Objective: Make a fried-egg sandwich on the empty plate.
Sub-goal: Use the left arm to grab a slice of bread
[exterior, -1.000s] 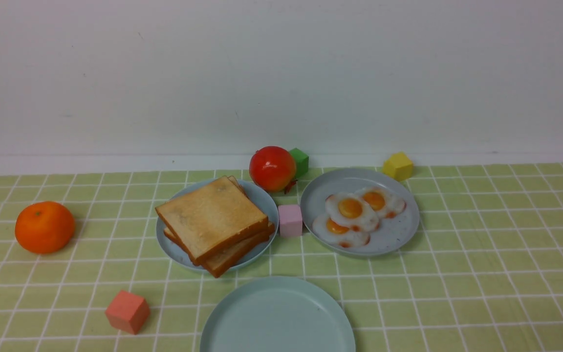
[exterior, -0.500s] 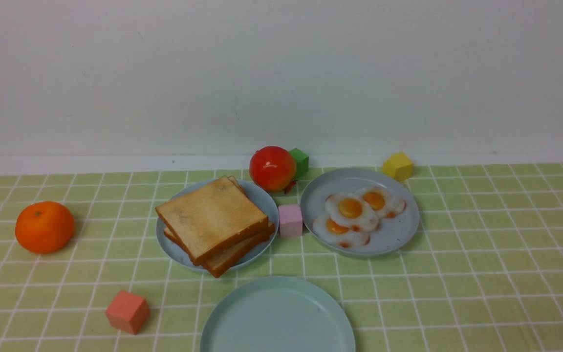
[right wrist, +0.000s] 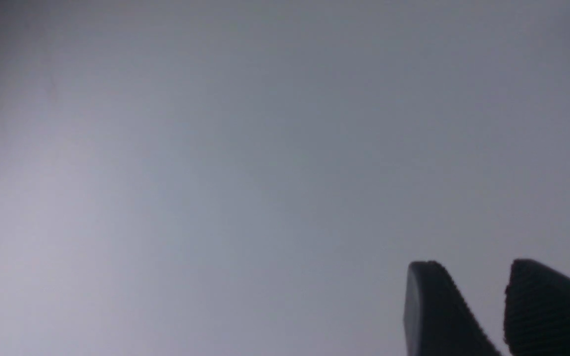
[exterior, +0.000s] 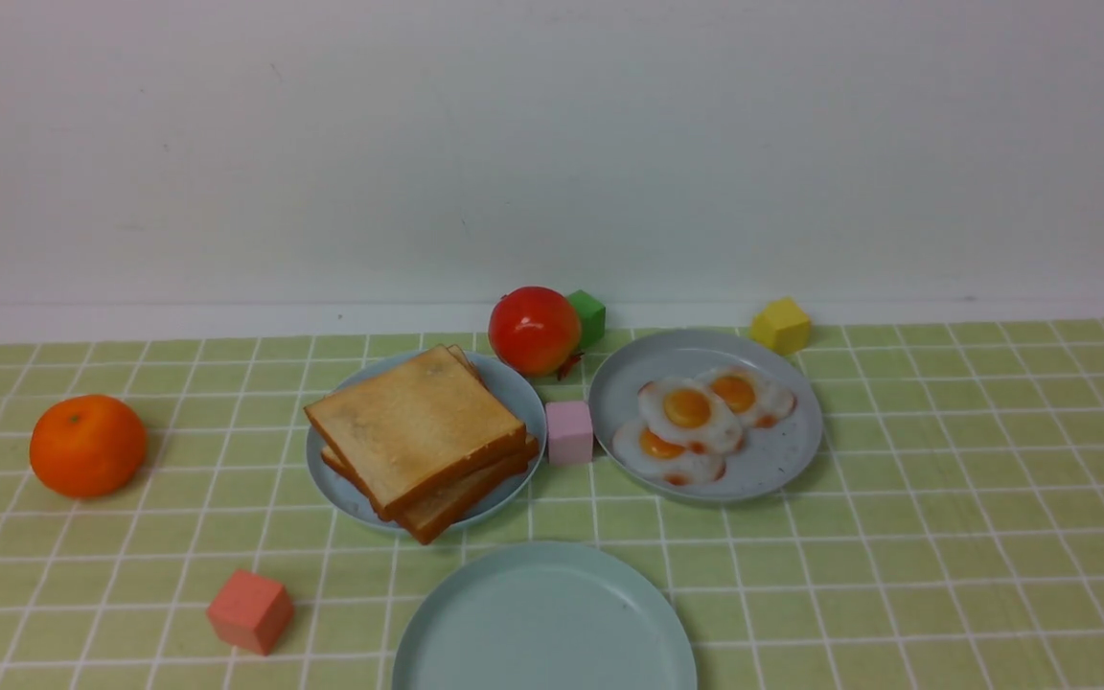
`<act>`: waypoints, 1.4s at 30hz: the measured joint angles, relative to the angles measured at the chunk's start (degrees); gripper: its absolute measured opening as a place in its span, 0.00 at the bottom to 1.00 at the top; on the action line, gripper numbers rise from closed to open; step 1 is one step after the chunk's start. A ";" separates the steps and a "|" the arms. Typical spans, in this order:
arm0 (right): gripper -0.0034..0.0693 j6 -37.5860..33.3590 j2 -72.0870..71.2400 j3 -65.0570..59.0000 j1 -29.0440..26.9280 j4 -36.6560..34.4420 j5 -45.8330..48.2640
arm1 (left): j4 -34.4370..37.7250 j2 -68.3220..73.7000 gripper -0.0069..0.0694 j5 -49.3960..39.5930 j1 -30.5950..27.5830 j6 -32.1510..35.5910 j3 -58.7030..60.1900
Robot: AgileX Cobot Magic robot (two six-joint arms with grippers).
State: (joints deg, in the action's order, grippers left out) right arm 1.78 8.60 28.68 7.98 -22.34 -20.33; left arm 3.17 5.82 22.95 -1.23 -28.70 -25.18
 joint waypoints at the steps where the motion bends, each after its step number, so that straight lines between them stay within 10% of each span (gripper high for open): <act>1: 0.38 0.02 0.55 1.01 0.00 0.00 0.70 | 0.06 0.50 0.40 -0.88 0.00 -0.44 -1.08; 9: 0.38 -0.36 23.50 33.51 0.00 1.64 37.51 | 0.23 24.11 0.40 -49.01 0.00 -8.81 -35.03; 14: 0.38 -0.39 32.74 35.49 0.00 5.39 50.41 | -2.37 34.17 0.40 -60.19 0.00 -8.93 -35.80; 24: 0.38 -0.58 44.20 30.51 0.00 5.05 70.29 | 6.14 50.23 0.40 -64.72 0.00 -8.41 -32.33; 34: 0.40 -12.90 45.68 22.16 0.00 -8.19 70.90 | 32.46 73.91 0.41 -64.51 0.00 16.41 -33.86; 42: 0.42 -13.95 45.68 21.89 0.00 -9.03 70.78 | 34.68 88.96 0.57 -63.34 0.00 22.31 -40.38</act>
State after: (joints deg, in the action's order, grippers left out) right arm -12.17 54.28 50.57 7.98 -31.37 50.45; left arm 37.85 94.78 -40.39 -1.23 -6.39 -65.56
